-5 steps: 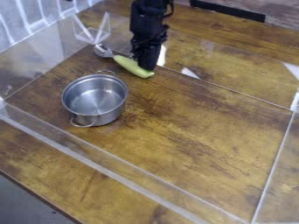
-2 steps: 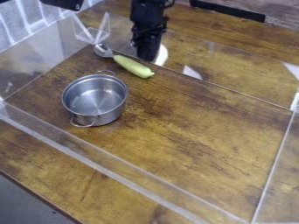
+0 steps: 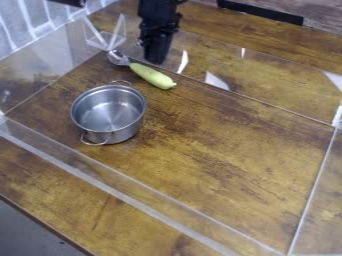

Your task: Move the green spoon to the left

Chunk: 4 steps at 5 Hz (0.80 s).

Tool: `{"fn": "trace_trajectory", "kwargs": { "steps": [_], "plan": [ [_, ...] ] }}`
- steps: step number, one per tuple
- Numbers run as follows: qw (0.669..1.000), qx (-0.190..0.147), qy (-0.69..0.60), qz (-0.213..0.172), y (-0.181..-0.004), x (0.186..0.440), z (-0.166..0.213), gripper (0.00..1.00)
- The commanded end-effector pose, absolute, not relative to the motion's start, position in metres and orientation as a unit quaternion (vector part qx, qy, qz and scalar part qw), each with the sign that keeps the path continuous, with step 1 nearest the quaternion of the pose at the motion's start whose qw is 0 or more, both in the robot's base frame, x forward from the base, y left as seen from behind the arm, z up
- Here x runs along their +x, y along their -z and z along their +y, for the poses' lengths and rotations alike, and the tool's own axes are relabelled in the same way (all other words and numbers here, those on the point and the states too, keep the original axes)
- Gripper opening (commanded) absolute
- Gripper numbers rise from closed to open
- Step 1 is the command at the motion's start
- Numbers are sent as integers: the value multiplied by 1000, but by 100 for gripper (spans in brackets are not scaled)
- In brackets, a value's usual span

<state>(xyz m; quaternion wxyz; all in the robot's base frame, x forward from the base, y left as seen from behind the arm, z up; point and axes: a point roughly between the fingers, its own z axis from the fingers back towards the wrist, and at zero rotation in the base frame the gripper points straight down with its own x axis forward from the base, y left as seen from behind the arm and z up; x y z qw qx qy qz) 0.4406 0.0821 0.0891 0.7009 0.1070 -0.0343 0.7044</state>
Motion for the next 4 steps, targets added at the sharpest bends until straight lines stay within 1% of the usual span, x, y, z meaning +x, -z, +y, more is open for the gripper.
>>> {"fn": "trace_trajectory", "kwargs": {
  "steps": [1, 2, 3, 4],
  "plan": [
    [678, 92, -723, -94, -162, 430, 110, 0],
    [706, 103, -691, -115, -190, 425, 111, 0],
    [728, 109, -661, -142, -189, 417, 114, 0],
    [709, 114, -681, -146, -182, 427, 104, 100]
  ]
}}
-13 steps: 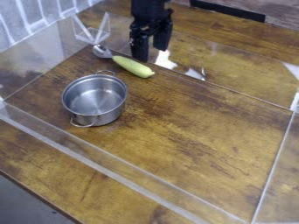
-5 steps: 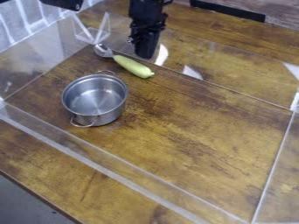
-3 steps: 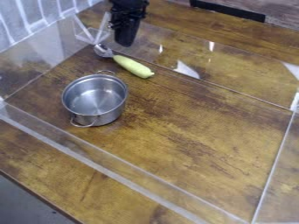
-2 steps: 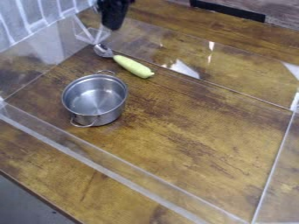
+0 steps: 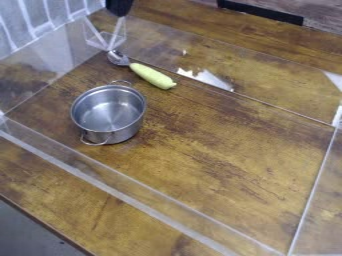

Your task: Move the green spoon to the left

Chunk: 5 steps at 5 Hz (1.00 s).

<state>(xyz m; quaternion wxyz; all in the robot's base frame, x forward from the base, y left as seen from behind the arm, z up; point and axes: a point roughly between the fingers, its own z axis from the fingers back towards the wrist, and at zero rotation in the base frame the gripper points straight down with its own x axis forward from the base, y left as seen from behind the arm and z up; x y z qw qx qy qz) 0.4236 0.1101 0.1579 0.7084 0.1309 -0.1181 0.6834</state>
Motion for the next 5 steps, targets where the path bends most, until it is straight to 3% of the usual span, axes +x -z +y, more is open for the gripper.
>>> {"fn": "trace_trajectory", "kwargs": {
  "steps": [1, 2, 5],
  "plan": [
    [690, 113, -700, -149, -161, 445, 96, 100],
    [684, 125, -698, -170, -174, 445, 98, 0],
    [680, 144, -692, -194, -164, 452, 98, 0]
  ]
}}
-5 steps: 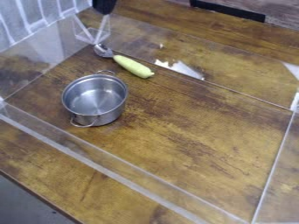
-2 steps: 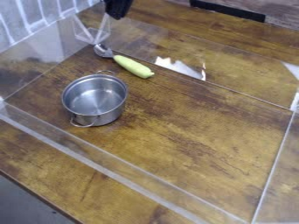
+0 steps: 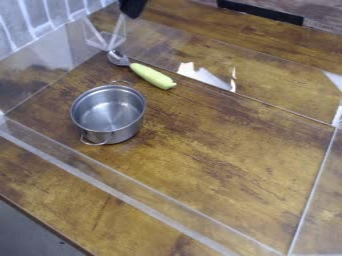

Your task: Move the green spoon to the left

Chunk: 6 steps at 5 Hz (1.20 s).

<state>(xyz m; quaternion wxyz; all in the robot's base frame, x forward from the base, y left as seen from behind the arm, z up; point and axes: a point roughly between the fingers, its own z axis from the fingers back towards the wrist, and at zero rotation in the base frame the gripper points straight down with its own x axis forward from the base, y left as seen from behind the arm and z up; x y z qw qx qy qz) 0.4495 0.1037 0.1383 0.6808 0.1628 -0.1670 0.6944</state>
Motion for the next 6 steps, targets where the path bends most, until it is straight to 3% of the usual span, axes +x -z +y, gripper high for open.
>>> {"fn": "trace_trajectory", "kwargs": {
  "steps": [1, 2, 3, 4, 6],
  "plan": [
    [682, 148, -686, -206, -163, 454, 94, 0],
    [688, 156, -674, -220, -167, 450, 103, 0],
    [688, 167, -665, -237, -185, 443, 111, 0],
    [690, 177, -655, -253, -191, 437, 117, 0],
    [716, 190, -600, -301, -186, 430, 123, 0]
  ]
}}
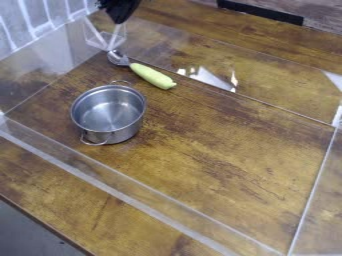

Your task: Move the green spoon to the left

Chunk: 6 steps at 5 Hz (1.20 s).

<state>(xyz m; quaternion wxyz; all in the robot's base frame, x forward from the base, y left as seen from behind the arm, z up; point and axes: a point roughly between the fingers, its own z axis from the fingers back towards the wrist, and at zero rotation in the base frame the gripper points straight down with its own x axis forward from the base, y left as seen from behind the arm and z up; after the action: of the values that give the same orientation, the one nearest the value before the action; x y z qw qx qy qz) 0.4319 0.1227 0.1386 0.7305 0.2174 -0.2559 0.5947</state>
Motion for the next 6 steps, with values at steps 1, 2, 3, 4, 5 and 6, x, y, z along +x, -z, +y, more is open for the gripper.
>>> {"fn": "trace_trajectory", "kwargs": {
  "steps": [1, 2, 3, 4, 5, 6],
  "plan": [
    [692, 214, -615, -310, -184, 427, 123, 0],
    [664, 232, -633, -323, -174, 423, 138, 0],
    [717, 207, -584, -320, -167, 431, 130, 100],
    [762, 177, -538, -314, -161, 440, 123, 100],
    [790, 154, -515, -295, -153, 452, 123, 100],
    [815, 137, -487, -282, -143, 455, 122, 100]
  ]
}}
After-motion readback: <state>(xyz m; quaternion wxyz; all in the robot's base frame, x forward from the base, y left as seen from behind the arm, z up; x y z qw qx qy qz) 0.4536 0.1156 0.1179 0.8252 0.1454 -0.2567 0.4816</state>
